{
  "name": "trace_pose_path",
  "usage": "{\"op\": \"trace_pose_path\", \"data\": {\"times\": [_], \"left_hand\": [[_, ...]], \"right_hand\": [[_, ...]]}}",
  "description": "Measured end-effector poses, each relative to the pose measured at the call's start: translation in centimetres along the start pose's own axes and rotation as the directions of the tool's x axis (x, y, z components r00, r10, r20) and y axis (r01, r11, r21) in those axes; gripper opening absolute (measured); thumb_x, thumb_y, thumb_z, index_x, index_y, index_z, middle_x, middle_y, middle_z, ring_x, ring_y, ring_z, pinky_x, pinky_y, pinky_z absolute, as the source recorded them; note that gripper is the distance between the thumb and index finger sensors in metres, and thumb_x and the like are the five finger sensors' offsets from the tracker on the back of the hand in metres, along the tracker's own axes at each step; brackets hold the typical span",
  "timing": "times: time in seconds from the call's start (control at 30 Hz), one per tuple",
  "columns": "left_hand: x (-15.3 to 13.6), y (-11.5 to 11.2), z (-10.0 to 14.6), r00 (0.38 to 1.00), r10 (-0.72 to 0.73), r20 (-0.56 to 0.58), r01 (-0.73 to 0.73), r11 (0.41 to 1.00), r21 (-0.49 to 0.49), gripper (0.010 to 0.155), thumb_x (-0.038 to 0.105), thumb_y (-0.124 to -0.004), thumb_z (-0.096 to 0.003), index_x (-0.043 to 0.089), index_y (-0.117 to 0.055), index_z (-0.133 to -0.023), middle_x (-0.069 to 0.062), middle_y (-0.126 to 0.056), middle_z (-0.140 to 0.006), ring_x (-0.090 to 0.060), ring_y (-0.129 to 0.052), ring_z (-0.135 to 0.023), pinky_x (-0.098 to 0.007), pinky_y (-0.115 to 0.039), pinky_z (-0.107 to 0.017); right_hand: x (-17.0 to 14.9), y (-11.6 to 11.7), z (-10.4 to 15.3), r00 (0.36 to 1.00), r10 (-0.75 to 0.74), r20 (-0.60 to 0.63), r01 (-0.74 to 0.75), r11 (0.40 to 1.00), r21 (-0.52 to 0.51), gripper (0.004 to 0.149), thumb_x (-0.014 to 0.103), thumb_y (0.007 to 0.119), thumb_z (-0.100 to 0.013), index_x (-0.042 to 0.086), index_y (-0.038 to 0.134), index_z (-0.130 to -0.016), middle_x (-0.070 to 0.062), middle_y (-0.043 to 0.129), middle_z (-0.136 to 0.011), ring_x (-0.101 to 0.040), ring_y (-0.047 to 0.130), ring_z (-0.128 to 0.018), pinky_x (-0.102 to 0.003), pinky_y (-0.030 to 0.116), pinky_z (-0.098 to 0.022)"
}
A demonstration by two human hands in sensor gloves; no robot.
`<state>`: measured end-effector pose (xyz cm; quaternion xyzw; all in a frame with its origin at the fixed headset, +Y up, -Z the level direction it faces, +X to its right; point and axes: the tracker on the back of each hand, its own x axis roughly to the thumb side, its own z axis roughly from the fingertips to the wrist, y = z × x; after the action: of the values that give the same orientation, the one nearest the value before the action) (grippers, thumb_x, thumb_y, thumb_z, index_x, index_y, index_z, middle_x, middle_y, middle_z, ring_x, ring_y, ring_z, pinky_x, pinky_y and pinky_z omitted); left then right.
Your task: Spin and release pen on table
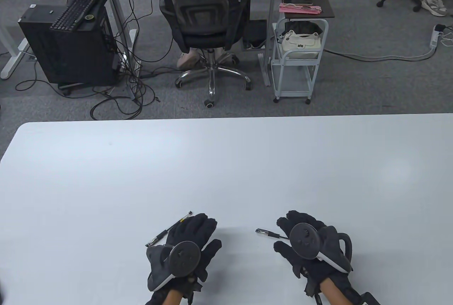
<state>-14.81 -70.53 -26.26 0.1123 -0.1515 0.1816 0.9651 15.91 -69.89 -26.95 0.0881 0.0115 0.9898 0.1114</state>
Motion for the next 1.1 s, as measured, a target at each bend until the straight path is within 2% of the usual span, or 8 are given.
{"op": "trace_pose_path", "data": {"times": [0.23, 0.37, 0.43, 0.5, 0.7, 0.83, 0.93, 1.1], "left_hand": [[-1.5, 1.6, -1.5, 0.993, -0.044, -0.112, 0.045, 0.999, 0.013, 0.056, 0.051, -0.074, -0.0459, 0.031, -0.073, -0.099, -0.003, -0.074, -0.11, -0.032, -0.076, -0.101, -0.058, -0.06, -0.073], [-2.8, 2.3, -3.4, 0.955, -0.209, -0.209, 0.178, 0.972, -0.155, 0.056, 0.047, -0.078, -0.0457, 0.031, -0.072, -0.099, -0.003, -0.076, -0.109, -0.032, -0.078, -0.1, -0.058, -0.061, -0.073], [-3.7, 2.3, -4.2, 0.912, -0.34, -0.23, 0.288, 0.929, -0.233, 0.057, 0.046, -0.08, -0.0449, 0.031, -0.072, -0.099, -0.003, -0.077, -0.108, -0.031, -0.08, -0.098, -0.057, -0.061, -0.073], [-4.9, 1.5, -4.7, 0.861, -0.438, -0.26, 0.352, 0.881, -0.316, 0.056, 0.044, -0.082, -0.0443, 0.03, -0.074, -0.098, -0.003, -0.078, -0.106, -0.03, -0.08, -0.097, -0.057, -0.061, -0.073], [-7.9, -1.8, -4.8, 0.78, -0.542, -0.312, 0.376, 0.805, -0.458, 0.056, 0.042, -0.086, -0.0425, 0.029, -0.077, -0.096, -0.003, -0.081, -0.103, -0.03, -0.083, -0.094, -0.057, -0.062, -0.072], [-9.3, -3.8, -4.6, 0.766, -0.553, -0.329, 0.337, 0.781, -0.526, 0.053, 0.04, -0.087, -0.0424, 0.03, -0.078, -0.093, -0.004, -0.082, -0.1, -0.029, -0.084, -0.091, -0.057, -0.062, -0.073], [-9.5, -3.8, -4.9, 0.778, -0.537, -0.326, 0.347, 0.8, -0.489, 0.043, 0.036, -0.088, -0.0418, 0.031, -0.085, -0.085, -0.001, -0.094, -0.082, -0.025, -0.092, -0.074, -0.055, -0.068, -0.069], [-9.4, -3.9, -5.0, 0.783, -0.542, -0.305, 0.336, 0.781, -0.526, 0.041, 0.033, -0.087, -0.0422, 0.031, -0.084, -0.083, -0.002, -0.092, -0.083, -0.026, -0.089, -0.076, -0.057, -0.064, -0.071]], "right_hand": [[0.0, -0.4, 0.1, 1.0, -0.022, 0.006, 0.022, 1.0, -0.009, 0.064, 0.055, 0.079, -0.043, 0.027, 0.067, -0.099, -0.008, 0.059, -0.109, -0.038, 0.06, -0.1, -0.065, 0.053, -0.068], [-0.2, -0.6, 0.2, 1.0, -0.03, 0.008, 0.03, 0.999, -0.015, 0.064, 0.055, 0.079, -0.043, 0.027, 0.067, -0.099, -0.008, 0.059, -0.109, -0.038, 0.061, -0.1, -0.065, 0.053, -0.068], [-0.3, -0.6, 0.3, 0.999, -0.031, 0.007, 0.031, 0.999, -0.013, 0.064, 0.056, 0.079, -0.043, 0.027, 0.067, -0.099, -0.008, 0.059, -0.109, -0.038, 0.061, -0.1, -0.065, 0.053, -0.068], [-0.5, -0.5, 0.2, 0.999, -0.036, 0.001, 0.036, 0.999, -0.002, 0.064, 0.056, 0.079, -0.043, 0.027, 0.067, -0.099, -0.008, 0.059, -0.109, -0.038, 0.061, -0.1, -0.065, 0.053, -0.068], [-0.5, -0.5, 0.3, 0.999, -0.037, 0.001, 0.037, 0.999, 0.007, 0.064, 0.056, 0.079, -0.043, 0.027, 0.067, -0.099, -0.008, 0.059, -0.109, -0.038, 0.061, -0.1, -0.065, 0.053, -0.067], [-0.5, -0.4, 0.3, 0.999, -0.036, -0.001, 0.036, 0.999, 0.017, 0.064, 0.056, 0.079, -0.043, 0.027, 0.067, -0.099, -0.008, 0.059, -0.109, -0.038, 0.061, -0.1, -0.065, 0.053, -0.067], [-0.4, -0.4, 0.3, 0.999, -0.038, 0.0, 0.038, 0.999, 0.025, 0.063, 0.056, 0.079, -0.043, 0.027, 0.068, -0.098, -0.008, 0.06, -0.109, -0.038, 0.061, -0.1, -0.065, 0.053, -0.067], [-0.4, -0.5, 0.3, 0.999, -0.045, 0.003, 0.045, 0.999, 0.021, 0.063, 0.056, 0.079, -0.043, 0.026, 0.068, -0.098, -0.009, 0.06, -0.109, -0.038, 0.061, -0.1, -0.065, 0.053, -0.067]]}}
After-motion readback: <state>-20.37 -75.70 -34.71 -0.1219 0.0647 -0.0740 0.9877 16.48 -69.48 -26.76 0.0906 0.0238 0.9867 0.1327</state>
